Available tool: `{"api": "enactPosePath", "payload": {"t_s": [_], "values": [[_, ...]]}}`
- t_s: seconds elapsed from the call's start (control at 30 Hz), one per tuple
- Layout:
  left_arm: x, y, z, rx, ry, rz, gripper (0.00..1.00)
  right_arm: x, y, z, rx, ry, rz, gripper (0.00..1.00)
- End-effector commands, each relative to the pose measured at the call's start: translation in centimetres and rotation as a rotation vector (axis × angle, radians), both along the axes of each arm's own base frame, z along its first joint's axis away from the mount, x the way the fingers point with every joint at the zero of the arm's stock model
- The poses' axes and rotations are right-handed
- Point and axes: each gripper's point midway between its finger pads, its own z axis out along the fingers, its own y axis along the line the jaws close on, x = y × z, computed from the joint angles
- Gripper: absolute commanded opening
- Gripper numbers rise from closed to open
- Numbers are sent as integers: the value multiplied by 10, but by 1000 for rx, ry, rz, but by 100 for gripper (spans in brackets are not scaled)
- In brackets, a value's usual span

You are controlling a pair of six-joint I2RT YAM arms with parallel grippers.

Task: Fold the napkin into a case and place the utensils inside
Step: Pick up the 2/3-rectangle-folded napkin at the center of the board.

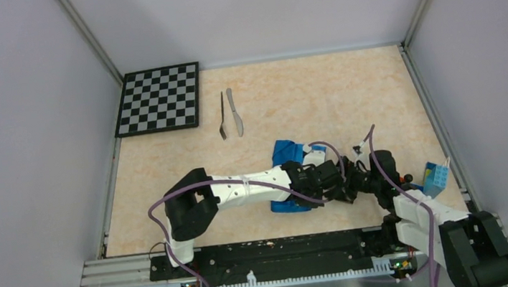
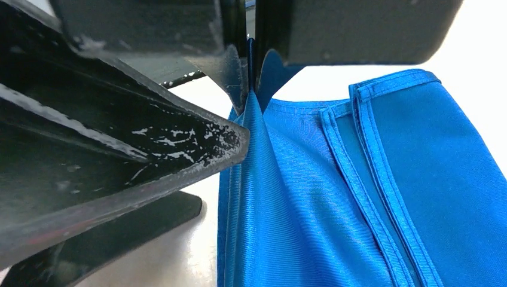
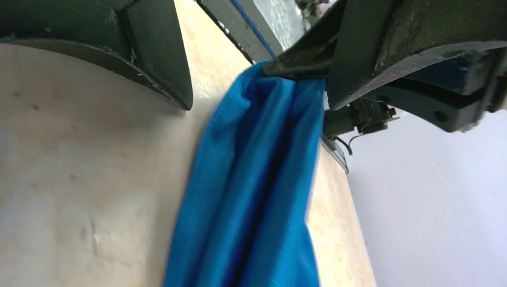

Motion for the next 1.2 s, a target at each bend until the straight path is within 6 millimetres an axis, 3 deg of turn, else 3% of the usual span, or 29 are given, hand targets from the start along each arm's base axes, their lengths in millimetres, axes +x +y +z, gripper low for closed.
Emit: {"api": "enactPosePath", "payload": {"t_s": [0.0, 0.47, 0.7, 1.17], "values": [[5, -9, 30, -80, -25, -7, 0, -2, 3, -4, 31, 46, -28, 82], [2, -9, 29, -92, -16, -12, 0, 23, 9, 12, 119, 32, -119, 84], [1, -10, 29, -94, -10, -16, 0, 37, 11, 8, 112, 38, -146, 80], [-7, -9, 16, -92, 30, -34, 0, 83, 0, 1, 40, -69, -187, 45]]}}
